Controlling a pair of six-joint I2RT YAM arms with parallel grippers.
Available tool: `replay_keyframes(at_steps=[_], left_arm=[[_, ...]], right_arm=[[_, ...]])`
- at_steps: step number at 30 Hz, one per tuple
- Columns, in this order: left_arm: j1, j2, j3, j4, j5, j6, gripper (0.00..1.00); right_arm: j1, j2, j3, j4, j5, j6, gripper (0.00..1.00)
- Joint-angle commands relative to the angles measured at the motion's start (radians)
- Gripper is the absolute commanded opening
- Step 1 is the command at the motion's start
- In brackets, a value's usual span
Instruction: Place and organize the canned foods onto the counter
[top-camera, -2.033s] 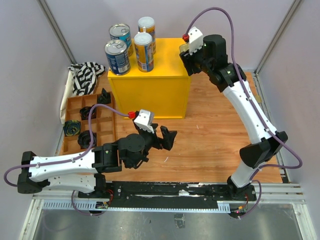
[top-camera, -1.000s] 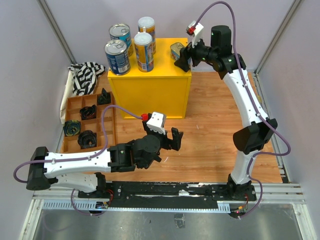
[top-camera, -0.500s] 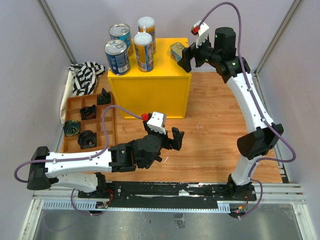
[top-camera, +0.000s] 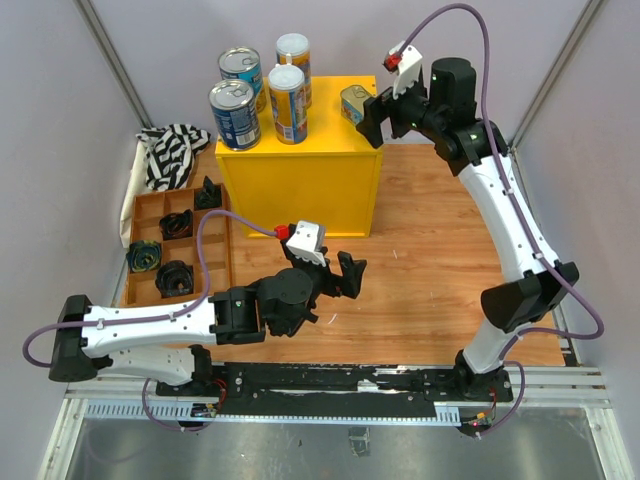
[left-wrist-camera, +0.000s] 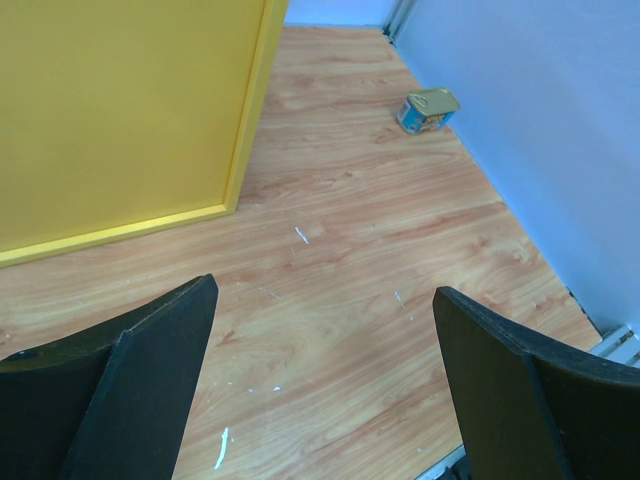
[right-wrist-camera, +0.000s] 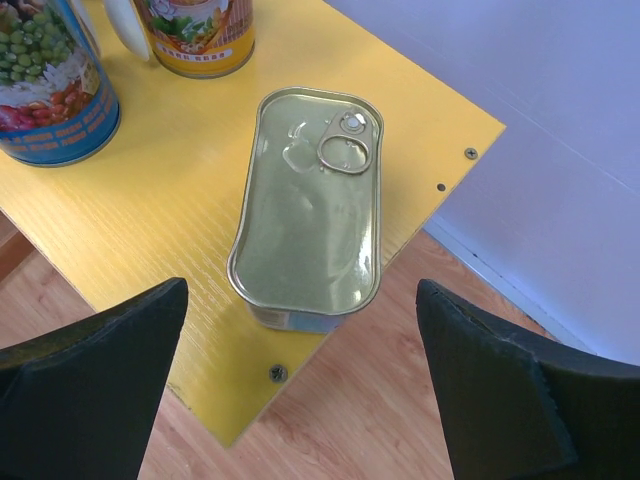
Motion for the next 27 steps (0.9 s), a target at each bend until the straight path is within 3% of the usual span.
replay_keyframes(at_steps=[1,7,14,18,27], left_arm=[[0.003,-0.026,-0.006,0.042,-0.008,0.001,0.94],[0.003,-0.033,-0.008,0.055,-0.002,0.013,0.94],[0.003,-0.040,-0.010,0.060,0.006,0.018,0.94],[0.003,-0.056,-0.022,0.061,0.004,0.009,0.93],[0.002,-0.077,-0.037,0.060,-0.003,-0.006,0.93]], right_arm=[[0.026,-0.047,-0.020,-0.024,0.094,0.035,0.96],[0.028,-0.134,-0.159,0.063,0.131,0.159,0.85],[0.028,-0.210,-0.283,0.160,0.162,0.369,0.51],[0.027,-0.202,-0.259,0.152,0.172,0.447,0.37],[0.020,-0.137,-0.191,0.141,0.187,0.519,0.30]])
